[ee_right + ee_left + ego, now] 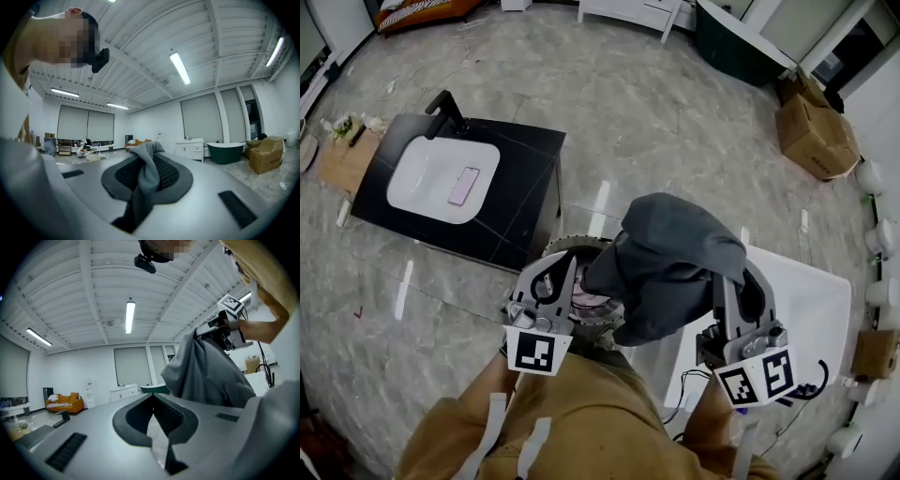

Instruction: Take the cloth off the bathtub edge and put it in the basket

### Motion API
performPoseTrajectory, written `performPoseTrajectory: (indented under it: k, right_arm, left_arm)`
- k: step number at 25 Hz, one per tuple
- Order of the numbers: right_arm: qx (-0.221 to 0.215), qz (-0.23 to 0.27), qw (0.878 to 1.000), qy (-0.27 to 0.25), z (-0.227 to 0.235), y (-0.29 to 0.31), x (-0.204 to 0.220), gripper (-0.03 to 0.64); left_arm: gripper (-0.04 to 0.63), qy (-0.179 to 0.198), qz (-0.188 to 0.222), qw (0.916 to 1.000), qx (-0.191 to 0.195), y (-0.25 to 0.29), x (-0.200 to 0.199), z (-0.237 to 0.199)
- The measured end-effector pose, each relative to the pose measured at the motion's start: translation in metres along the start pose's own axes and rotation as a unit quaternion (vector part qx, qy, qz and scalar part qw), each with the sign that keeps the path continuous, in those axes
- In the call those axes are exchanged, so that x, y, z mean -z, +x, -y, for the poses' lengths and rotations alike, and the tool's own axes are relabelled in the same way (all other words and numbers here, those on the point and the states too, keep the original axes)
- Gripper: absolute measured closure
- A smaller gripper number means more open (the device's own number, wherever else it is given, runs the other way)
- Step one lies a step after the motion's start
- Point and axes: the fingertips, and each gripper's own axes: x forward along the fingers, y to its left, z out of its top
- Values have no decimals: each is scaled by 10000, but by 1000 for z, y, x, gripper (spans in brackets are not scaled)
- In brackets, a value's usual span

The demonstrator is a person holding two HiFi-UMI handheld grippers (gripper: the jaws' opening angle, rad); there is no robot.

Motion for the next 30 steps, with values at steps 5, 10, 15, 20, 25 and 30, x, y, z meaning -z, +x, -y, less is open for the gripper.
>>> performPoseTrajectory:
  k: [5, 10, 15, 20, 25, 30]
  right_arm:
    - [-121, -333, 9994, 51, 1, 18, 34, 569]
    - [-205, -617, 9978, 157, 1, 35, 71, 569]
    - [-329, -908, 9951, 198, -2, 53, 114, 569]
    - [-500, -1179, 9914, 266, -5, 73, 171, 569]
    - [-628, -1475, 9862, 419, -6, 86, 235, 569]
    - [-707, -1718, 9811, 546, -7, 93, 305, 569]
  left_arm:
    - [591, 120, -96, 9998, 108, 16, 13, 15]
    - [591, 127, -314, 9993, 160, 24, 40, 25]
    - [591, 175, -519, 9984, 158, 28, 80, 32]
    - [591, 163, -851, 9961, 184, 31, 138, 39]
    - [591, 37, -1090, 9938, 225, 35, 192, 50]
    - [591, 28, -1246, 9919, 252, 42, 231, 54]
